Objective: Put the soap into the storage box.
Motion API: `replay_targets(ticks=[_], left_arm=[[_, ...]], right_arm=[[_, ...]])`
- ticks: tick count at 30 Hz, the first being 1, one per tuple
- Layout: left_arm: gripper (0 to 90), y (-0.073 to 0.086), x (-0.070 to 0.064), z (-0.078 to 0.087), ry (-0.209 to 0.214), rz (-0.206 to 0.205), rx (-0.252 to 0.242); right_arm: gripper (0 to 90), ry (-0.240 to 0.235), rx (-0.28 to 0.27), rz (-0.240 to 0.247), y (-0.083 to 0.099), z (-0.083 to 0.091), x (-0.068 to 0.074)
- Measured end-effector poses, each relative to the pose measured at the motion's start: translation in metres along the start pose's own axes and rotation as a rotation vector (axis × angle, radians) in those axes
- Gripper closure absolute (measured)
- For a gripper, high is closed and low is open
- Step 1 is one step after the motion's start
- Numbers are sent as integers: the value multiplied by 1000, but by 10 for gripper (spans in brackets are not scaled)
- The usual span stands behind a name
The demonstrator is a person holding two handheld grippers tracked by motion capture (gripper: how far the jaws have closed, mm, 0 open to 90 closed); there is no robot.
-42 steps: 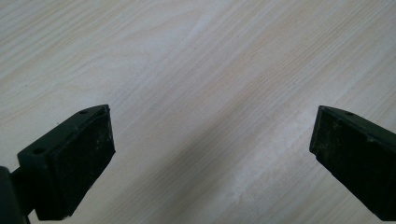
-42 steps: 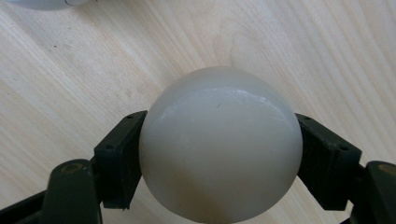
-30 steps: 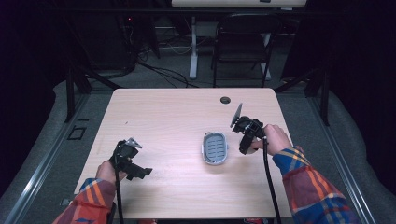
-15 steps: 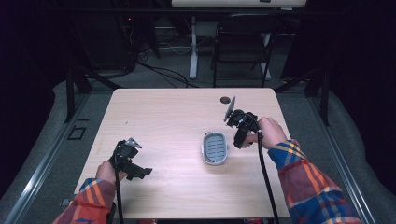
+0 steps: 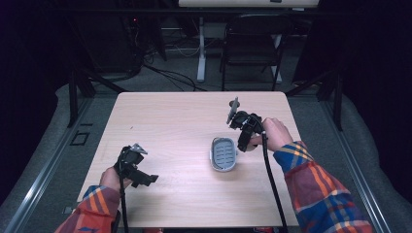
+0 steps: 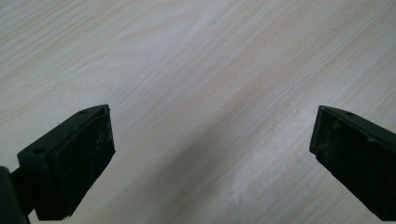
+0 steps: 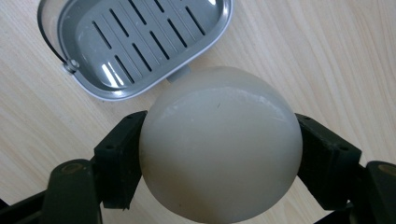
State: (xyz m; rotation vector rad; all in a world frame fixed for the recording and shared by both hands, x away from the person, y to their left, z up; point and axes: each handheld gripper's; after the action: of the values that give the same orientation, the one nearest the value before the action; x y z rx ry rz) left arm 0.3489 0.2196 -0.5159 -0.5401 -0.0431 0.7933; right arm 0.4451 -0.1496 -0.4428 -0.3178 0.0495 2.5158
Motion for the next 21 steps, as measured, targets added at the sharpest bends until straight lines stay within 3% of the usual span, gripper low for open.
replay_targets(ticks=[21], left_arm=[[0, 0, 1, 0, 0, 1, 1]], right_arm=[[246, -18, -3, 41, -23, -2, 12]])
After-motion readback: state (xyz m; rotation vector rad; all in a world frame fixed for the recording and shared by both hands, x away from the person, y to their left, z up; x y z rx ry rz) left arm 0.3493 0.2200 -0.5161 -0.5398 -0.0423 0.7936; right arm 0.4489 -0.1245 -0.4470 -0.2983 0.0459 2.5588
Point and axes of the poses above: each handheld gripper's, and its own axes: z roughly backward along the jaws, y roughly out of its underside, x roughly to its left, and after that the axes turned 6 degrees about y, right-handed
